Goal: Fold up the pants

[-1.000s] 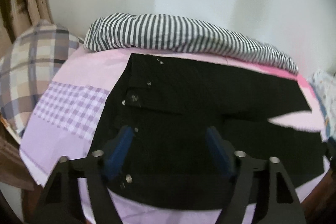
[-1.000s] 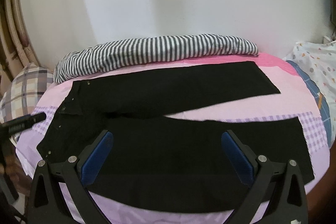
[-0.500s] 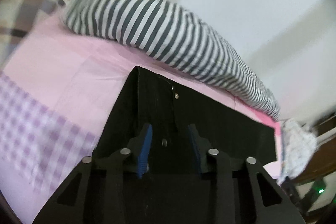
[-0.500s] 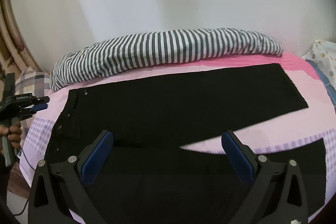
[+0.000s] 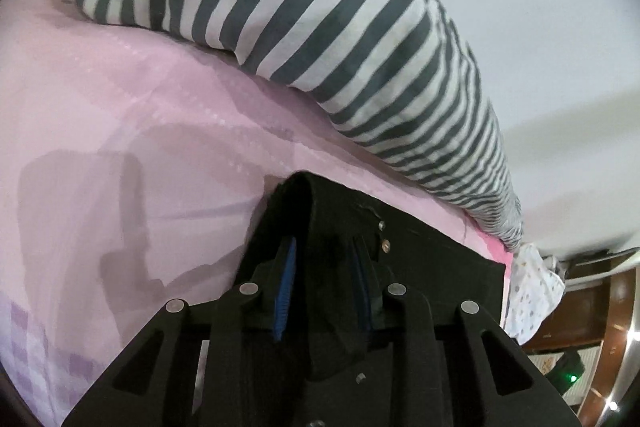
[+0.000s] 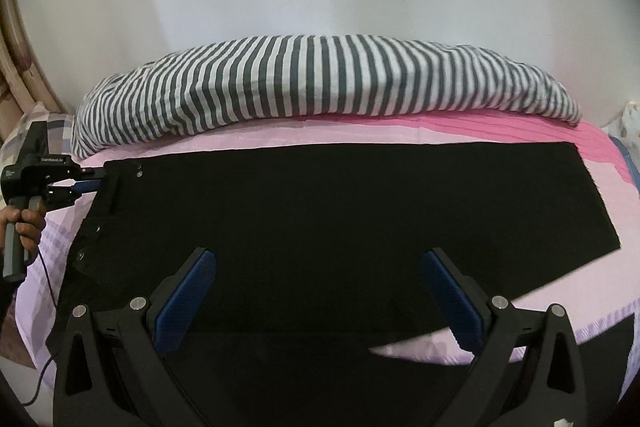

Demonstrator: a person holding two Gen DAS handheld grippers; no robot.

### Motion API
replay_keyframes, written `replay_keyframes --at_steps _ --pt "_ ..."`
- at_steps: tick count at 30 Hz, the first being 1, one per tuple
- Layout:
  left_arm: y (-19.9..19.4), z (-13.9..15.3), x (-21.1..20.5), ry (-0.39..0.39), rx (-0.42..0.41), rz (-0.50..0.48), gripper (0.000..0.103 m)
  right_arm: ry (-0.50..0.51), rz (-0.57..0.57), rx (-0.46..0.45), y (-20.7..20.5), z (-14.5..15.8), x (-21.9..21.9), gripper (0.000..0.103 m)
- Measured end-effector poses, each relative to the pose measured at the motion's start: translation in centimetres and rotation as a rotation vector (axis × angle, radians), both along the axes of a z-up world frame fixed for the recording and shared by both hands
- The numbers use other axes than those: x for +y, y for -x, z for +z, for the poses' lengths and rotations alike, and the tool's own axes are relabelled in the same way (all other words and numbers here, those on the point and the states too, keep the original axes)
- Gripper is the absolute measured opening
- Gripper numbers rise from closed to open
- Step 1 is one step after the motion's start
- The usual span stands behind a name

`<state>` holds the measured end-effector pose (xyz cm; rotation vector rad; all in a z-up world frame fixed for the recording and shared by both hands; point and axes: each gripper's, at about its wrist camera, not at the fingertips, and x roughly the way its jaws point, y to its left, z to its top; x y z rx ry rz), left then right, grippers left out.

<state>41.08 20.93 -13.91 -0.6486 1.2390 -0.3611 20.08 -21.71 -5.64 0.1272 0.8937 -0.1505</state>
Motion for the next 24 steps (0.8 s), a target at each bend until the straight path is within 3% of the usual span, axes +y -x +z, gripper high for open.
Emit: replay_keyframes --at_steps 6,9,12,18,24 --pt "-2.1 -0.4 -0.3 0.022 -0.017 -0.019 0.027 0.003 0.027 0.011 -2.6 -1.2 0.1 0.103" --pt "-2.1 0.0 -0.9 -0.01 -0.055 -0.027 0.009 0.005 0.053 0.014 -3.7 -1.6 0.2 0.103" --pt "-1.1 1.0 -1.4 -0.039 -0.114 -0.013 0.005 0.013 0.098 0.01 -5.0 -1.6 -0.3 0.103" --pt "2.6 6.1 -2.8 -0.024 -0.314 -0.009 0.005 0.013 0.408 0.073 -8.9 -0.5 -2.0 0.103" --pt "6.4 9.4 -4.2 -0.005 -0.435 0.014 0.005 0.05 0.713 0.234 -13.1 -0.7 -2.6 0.101"
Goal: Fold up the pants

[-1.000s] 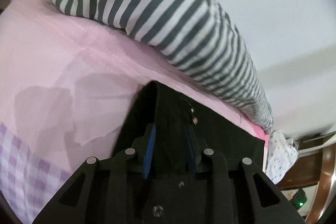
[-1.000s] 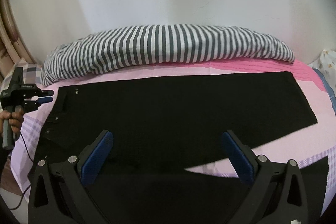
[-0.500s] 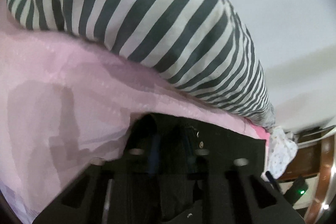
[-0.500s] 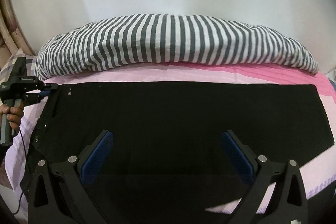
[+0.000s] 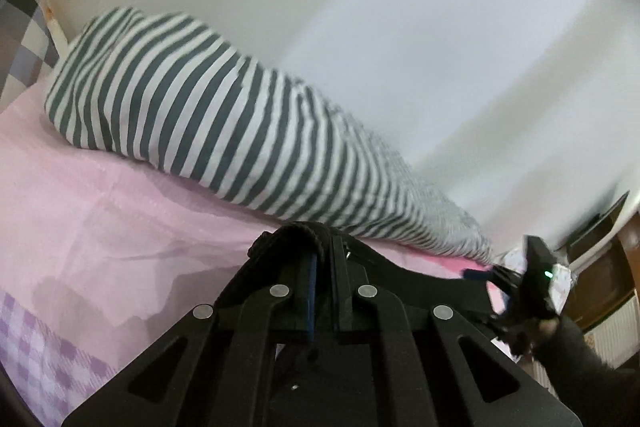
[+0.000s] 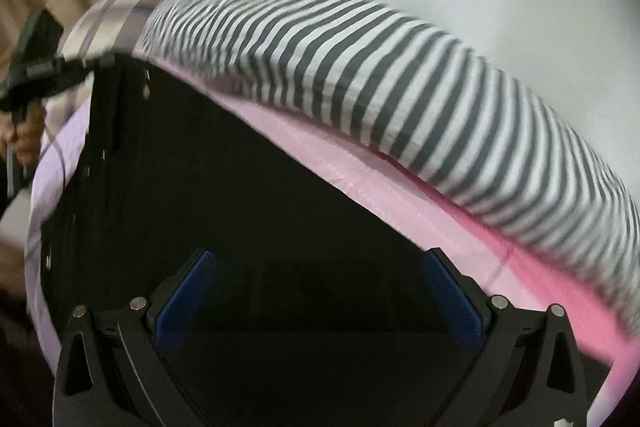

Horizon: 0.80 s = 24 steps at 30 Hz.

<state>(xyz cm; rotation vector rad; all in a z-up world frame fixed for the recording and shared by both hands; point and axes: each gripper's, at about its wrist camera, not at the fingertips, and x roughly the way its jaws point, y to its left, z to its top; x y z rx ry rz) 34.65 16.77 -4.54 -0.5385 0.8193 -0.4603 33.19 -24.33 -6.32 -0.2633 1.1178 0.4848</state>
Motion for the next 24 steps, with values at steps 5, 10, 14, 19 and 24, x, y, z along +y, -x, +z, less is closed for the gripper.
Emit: replay_keyframes --at_steps 5,10,14,19,24 --pt "2.3 1.5 1.3 0.06 -0.043 0.026 0.005 0.047 0.158 0.132 -3.2 -1.3 -0.1 0.083" --pt "3.8 2.7 1.7 0.056 -0.072 0.033 0.005 0.044 0.278 0.239 -5.7 -2.5 0.0 0.076" --pt "4.4 2.9 2.2 0.046 -0.071 0.044 0.005 0.057 0.282 0.32 -7.8 -3.9 -1.6 0.068" --pt "4.2 2.7 2.4 0.016 -0.053 0.051 0.005 0.038 0.25 0.388 -9.4 -4.5 -4.1 0.052" --pt "3.9 2.6 2.4 -0.005 -0.042 0.049 0.005 0.068 0.234 0.415 -8.2 -4.8 -6.5 0.037"
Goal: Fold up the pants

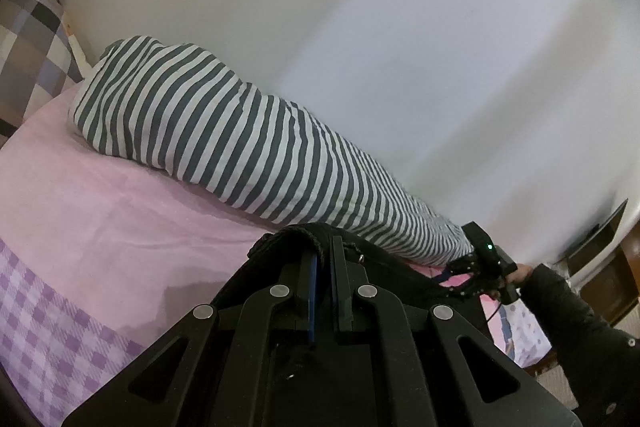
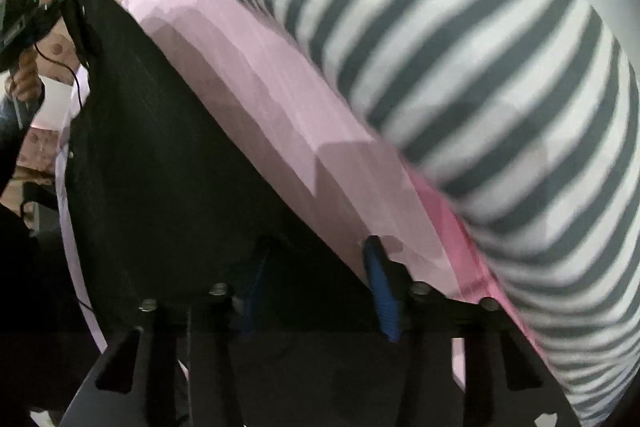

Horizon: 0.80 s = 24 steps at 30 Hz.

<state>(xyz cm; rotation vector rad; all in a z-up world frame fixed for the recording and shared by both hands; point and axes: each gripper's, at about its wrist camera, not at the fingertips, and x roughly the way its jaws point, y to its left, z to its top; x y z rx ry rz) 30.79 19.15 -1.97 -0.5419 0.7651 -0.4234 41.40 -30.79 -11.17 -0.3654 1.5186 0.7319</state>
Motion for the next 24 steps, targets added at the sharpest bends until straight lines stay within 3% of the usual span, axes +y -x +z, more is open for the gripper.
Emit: replay_keyframes --at_steps 2,4,6,14,20,24 --pt "0.0 0.0 0.0 -0.011 0.001 0.003 0.005 0.031 0.0 -0.037 0.4 0.3 -0.4 0.031" --pt "-0.2 -0.1 -0.1 -0.024 0.007 0.005 0.005 0.045 -0.007 -0.074 1.3 0.8 -0.7 0.013" --pt "-0.3 -0.2 -0.2 -0.032 0.007 0.012 0.005 0.071 -0.016 -0.148 2.7 1.7 0.2 0.01" --pt "0.4 -0.2 -0.1 -0.068 -0.01 0.031 0.005 0.161 -0.157 -0.455 11.2 7.7 3.0 0.008" --pt "4.8 1.5 1.1 -0.053 -0.042 -0.012 0.005 0.177 -0.286 -0.573 20.5 10.9 4.6 0.007" --pt "8.4 2.0 1.3 -0.075 -0.041 -0.055 0.006 0.15 -0.376 -0.579 25.9 10.9 3.6 0.007"
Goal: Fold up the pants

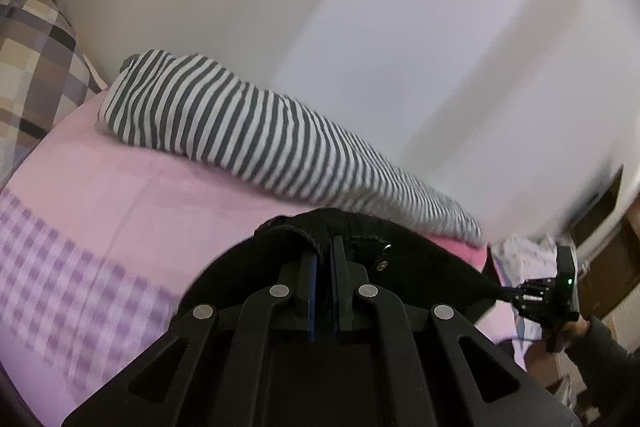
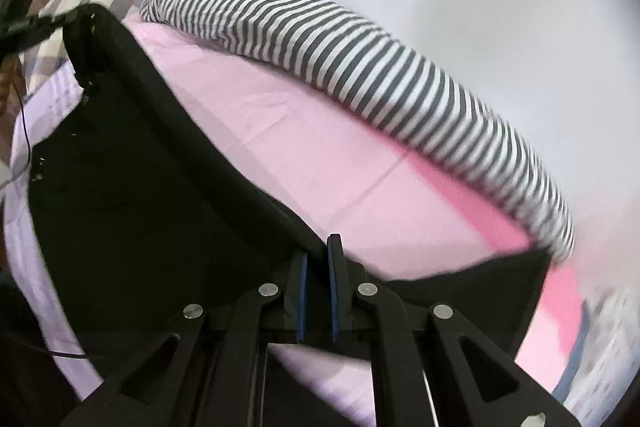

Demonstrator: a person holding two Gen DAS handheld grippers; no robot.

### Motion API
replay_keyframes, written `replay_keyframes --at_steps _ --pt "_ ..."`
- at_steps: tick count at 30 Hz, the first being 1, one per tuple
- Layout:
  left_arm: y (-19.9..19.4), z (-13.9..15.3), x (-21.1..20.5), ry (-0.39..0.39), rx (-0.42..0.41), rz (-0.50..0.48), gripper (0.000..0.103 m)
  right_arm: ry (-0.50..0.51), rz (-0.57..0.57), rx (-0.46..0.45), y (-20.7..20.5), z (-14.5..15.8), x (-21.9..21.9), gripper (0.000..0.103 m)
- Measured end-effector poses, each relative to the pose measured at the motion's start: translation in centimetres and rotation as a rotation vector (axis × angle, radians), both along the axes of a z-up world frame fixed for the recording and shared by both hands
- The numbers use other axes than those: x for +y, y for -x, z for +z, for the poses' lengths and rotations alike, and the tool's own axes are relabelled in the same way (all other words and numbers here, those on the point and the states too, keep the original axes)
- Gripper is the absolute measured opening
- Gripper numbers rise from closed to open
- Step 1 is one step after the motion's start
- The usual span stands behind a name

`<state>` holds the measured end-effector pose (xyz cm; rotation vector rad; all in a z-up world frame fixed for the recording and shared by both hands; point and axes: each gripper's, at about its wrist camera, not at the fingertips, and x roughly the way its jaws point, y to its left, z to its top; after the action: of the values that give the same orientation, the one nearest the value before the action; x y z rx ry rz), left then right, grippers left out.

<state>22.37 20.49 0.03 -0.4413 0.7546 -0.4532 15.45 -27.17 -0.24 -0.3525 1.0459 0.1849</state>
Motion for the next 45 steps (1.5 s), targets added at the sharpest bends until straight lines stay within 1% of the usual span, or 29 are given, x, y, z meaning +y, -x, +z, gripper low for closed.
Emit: replay_keyframes --at_steps 1,3,5,6,8,10,12,14,15,17,20,22,23,24,26,28,29,30,31,32,34,35,37,39,42,44,45 --pt "1.4 0.0 0.0 -0.019 0.002 -0.016 0.006 -0.016 -0.011 0.007 1.0 -0.3 -0.4 0.007" --pt "2.9 -0.1 0.0 -0.044 0.015 -0.038 0.006 -0.044 -0.041 0.034 2.8 -1.8 -0.5 0.007" --pt "4.8 -0.7 -0.2 -0.075 0.037 -0.058 0.006 -0.056 -0.067 0.062 5.0 -3.4 -0.3 0.007" --pt "5.8 -1.3 -0.4 -0.104 0.061 -0.07 0.007 -0.061 -0.079 0.069 5.5 -4.0 -0.3 0.007" --pt "7.1 -2.2 -0.5 -0.144 0.083 -0.076 0.007 -0.085 -0.105 0.083 6.5 -5.4 -0.4 0.007" --pt "8.4 -3.8 -0.6 -0.201 0.125 -0.08 0.008 -0.107 -0.129 0.095 6.9 -6.5 -0.4 0.007" --pt "9.3 -5.2 -0.5 -0.217 0.166 -0.084 0.009 -0.096 -0.141 0.095 7.3 -7.3 -0.2 0.007" --pt "9.8 -6.7 -0.6 -0.253 0.205 -0.085 0.01 -0.087 -0.154 0.1 7.5 -7.9 -0.1 0.007" --pt "10.0 -7.4 -0.8 -0.278 0.222 -0.094 0.01 -0.085 -0.165 0.1 7.5 -8.2 0.0 0.007" --pt "10.3 -8.8 -1.5 -0.353 0.268 -0.099 0.011 -0.086 -0.184 0.103 7.4 -8.4 0.1 0.007" --pt "10.8 -10.4 -2.1 -0.397 0.327 -0.097 0.012 -0.096 -0.214 0.097 7.6 -8.7 0.1 0.009" --pt "11.0 -11.0 -2.2 -0.407 0.355 -0.089 0.014 -0.113 -0.24 0.083 7.8 -8.9 0.0 0.011" --pt "11.2 -11.0 -2.2 -0.403 0.363 -0.08 0.014 -0.129 -0.258 0.076 7.9 -9.0 -0.2 0.011" --pt "11.3 -11.0 -2.0 -0.383 0.375 -0.07 0.015 -0.143 -0.271 0.069 8.1 -9.0 -0.3 0.012" --pt "11.7 -10.6 -1.3 -0.345 0.408 -0.043 0.02 -0.177 -0.299 0.054 8.3 -8.9 -0.5 0.016" --pt "12.3 -10.2 -0.3 -0.3 0.423 -0.019 0.03 -0.218 -0.314 0.053 8.7 -8.7 -0.6 0.028" --pt "12.7 -9.9 0.2 -0.272 0.429 0.0 0.034 -0.225 -0.318 0.052 8.8 -8.6 -0.6 0.032" --pt "13.0 -9.7 0.6 -0.251 0.432 0.014 0.044 -0.228 -0.324 0.049 9.0 -8.5 -0.6 0.038" --pt "13.6 -9.4 1.2 -0.197 0.434 0.036 0.046 -0.234 -0.327 0.042 9.3 -8.3 -0.5 0.039" --pt "13.8 -9.2 1.6 -0.143 0.434 0.044 0.046 -0.247 -0.329 0.032 9.7 -8.1 -0.5 0.039" --pt "14.3 -9.0 2.1 -0.015 0.448 0.063 0.046 -0.278 -0.343 0.017 10.3 -7.7 -0.5 0.044" --pt "14.4 -9.1 2.0 0.031 0.459 0.076 0.046 -0.296 -0.353 0.005 10.6 -7.4 -0.6 0.045" --pt "14.2 -10.0 1.3 0.076 0.492 0.083 0.046 -0.326 -0.367 -0.01 11.1 -7.0 -0.8 0.045" --pt "13.7 -11.0 0.2 0.092 0.53 0.089 0.046 -0.341 -0.381 -0.023 11.4 -6.6 -1.0 0.045" --pt "13.1 -11.9 -0.8 0.098 0.563 0.107 0.046 -0.359 -0.41 -0.047 12.2 -5.9 -1.5 0.045" --pt "13.1 -12.1 -0.9 0.109 0.56 0.131 0.046 -0.368 -0.448 -0.064 12.7 -5.6 -2.4 0.045" --pt "12.9 -12.1 -0.7 0.113 0.552 0.16 0.046 -0.373 -0.478 -0.072 12.8 -5.4 -2.9 0.045"
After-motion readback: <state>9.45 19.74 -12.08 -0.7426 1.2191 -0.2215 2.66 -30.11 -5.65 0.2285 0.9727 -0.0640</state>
